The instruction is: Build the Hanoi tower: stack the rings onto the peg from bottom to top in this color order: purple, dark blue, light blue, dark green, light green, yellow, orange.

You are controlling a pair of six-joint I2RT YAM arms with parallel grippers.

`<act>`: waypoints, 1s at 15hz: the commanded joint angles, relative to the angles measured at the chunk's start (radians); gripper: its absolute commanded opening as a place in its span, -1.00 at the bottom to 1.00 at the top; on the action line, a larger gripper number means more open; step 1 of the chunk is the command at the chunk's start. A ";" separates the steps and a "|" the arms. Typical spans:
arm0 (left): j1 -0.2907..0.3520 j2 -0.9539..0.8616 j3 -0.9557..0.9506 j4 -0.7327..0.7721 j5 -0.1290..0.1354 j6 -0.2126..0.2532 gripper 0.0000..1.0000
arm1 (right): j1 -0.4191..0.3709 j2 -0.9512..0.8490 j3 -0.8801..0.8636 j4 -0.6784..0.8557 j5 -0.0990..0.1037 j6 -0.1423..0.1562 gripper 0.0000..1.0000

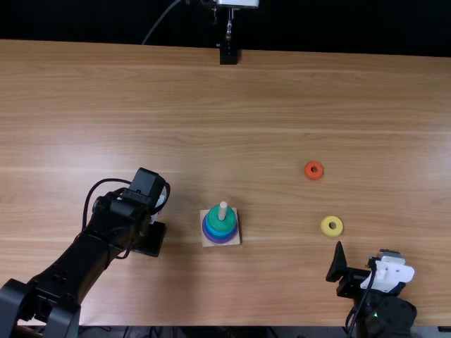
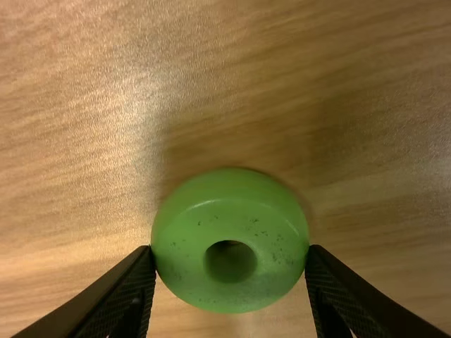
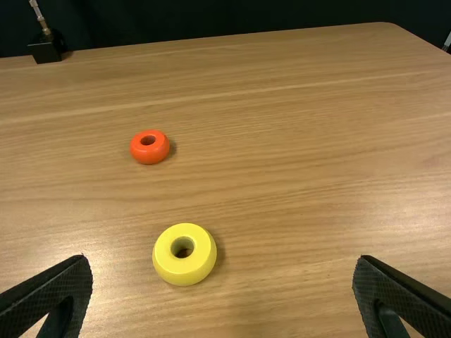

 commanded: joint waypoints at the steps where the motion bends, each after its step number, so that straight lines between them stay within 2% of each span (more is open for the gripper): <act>1: -0.010 -0.001 0.067 -0.016 -0.002 -0.033 -0.90 | -0.008 -0.012 -0.107 -0.059 0.013 0.000 1.00; 3: -0.010 -0.032 0.141 -0.088 -0.008 -0.072 -0.90 | -0.008 -0.012 -0.107 -0.059 0.013 0.000 1.00; 6: -0.010 -0.044 0.292 -0.272 -0.008 -0.107 -0.90 | -0.008 -0.012 -0.107 -0.059 0.013 0.000 1.00; 8: -0.008 -0.044 0.398 -0.348 -0.004 -0.109 -0.90 | -0.008 -0.012 -0.106 -0.059 0.013 0.000 1.00; 10: -0.008 -0.046 0.417 -0.353 -0.002 -0.109 -0.86 | -0.008 -0.012 -0.107 -0.059 0.013 0.000 1.00; 11: -0.010 -0.046 0.412 -0.353 -0.002 -0.109 -0.71 | -0.008 -0.012 -0.107 -0.059 0.011 0.000 1.00; 12: -0.010 -0.047 0.378 -0.353 -0.002 -0.107 -0.28 | -0.008 -0.012 -0.107 -0.059 0.013 0.000 1.00; 14: -0.008 -0.061 0.265 -0.348 0.002 -0.105 1.00 | -0.008 -0.012 -0.107 -0.059 0.013 0.000 1.00; 15: -0.008 -0.064 0.229 -0.350 0.016 -0.105 1.00 | -0.008 -0.012 -0.107 -0.059 0.013 0.000 1.00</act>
